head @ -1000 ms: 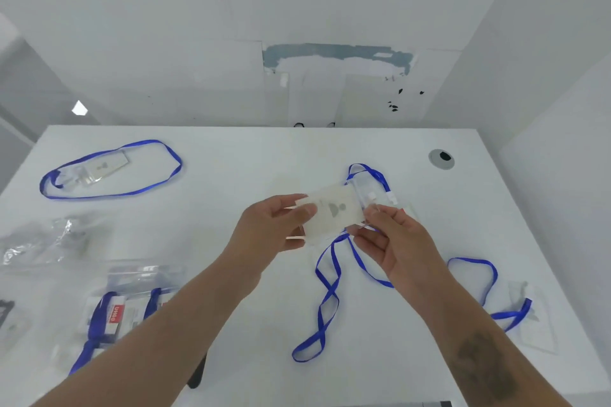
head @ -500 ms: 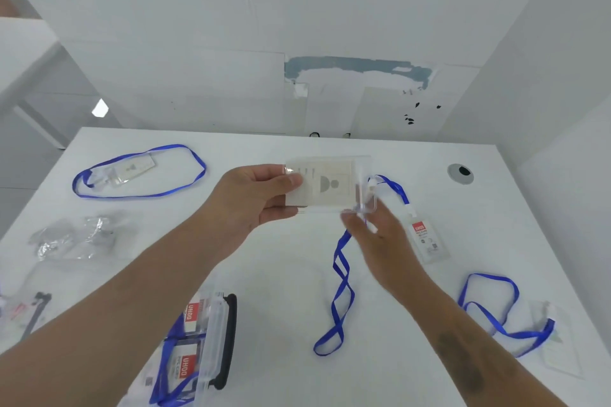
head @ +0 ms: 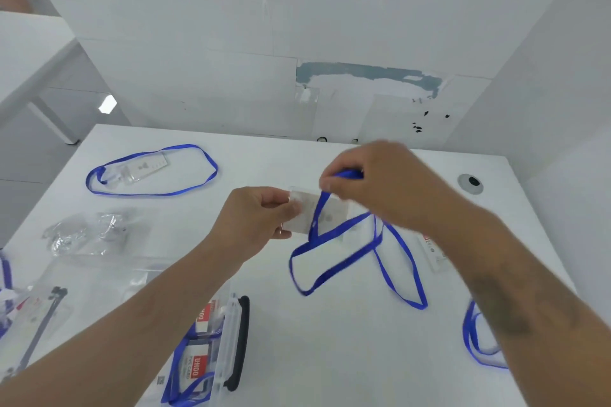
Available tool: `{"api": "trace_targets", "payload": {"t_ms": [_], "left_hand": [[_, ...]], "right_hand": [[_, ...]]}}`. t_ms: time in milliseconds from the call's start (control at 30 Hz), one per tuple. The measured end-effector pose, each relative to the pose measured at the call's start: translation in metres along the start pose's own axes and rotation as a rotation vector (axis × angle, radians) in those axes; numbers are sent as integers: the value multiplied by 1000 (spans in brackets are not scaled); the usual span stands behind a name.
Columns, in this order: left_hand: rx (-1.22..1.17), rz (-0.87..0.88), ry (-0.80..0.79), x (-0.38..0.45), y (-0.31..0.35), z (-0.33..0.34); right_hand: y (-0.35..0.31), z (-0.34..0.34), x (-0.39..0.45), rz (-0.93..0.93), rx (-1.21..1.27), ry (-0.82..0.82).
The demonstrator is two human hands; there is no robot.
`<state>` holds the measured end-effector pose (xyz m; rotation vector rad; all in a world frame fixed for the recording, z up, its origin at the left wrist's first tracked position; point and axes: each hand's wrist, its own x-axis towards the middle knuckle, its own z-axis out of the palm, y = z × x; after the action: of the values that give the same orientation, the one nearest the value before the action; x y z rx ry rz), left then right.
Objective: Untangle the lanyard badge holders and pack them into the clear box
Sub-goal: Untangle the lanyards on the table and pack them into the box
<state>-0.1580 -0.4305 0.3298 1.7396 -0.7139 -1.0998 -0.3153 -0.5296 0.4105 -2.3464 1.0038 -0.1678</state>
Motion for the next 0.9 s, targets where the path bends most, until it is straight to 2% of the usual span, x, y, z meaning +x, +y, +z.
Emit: {"api": "trace_targets", "payload": {"t_ms": [67,133,200,300,367,467,533,600,700,767,900], "left_hand": [[-62,-42,-61,-3,-2,-3],[-114,-70,-126,-7,-4,-8],[-159,-85,-186,-9,-4,-13],[-366,-136,-237,-9,-2,-19],[-492,-177,-193,-7,-1,-22],[-549,-205,-25,-3,-3,-24],[-474,-198,95,0,-8,-26],[-277,-158,183,1,-15,-27],[-39,-77,185,-3,-24,-30],[3,-75,145,-7,-29,-35],[14,-110,-4,-20,-28,-46]], "right_hand": [[11,-8,17,4,112,52],[27,-3,29,54,255,26],[43,12,33,139,415,-12],[56,45,24,302,617,9],[52,70,9,397,597,8],[33,105,-18,291,543,-65],[19,118,-34,226,506,-103],[11,121,-47,185,325,-134],[-2,100,-51,92,53,-98],[-9,76,-41,64,78,-23],[-6,43,-6,82,323,57]]}}
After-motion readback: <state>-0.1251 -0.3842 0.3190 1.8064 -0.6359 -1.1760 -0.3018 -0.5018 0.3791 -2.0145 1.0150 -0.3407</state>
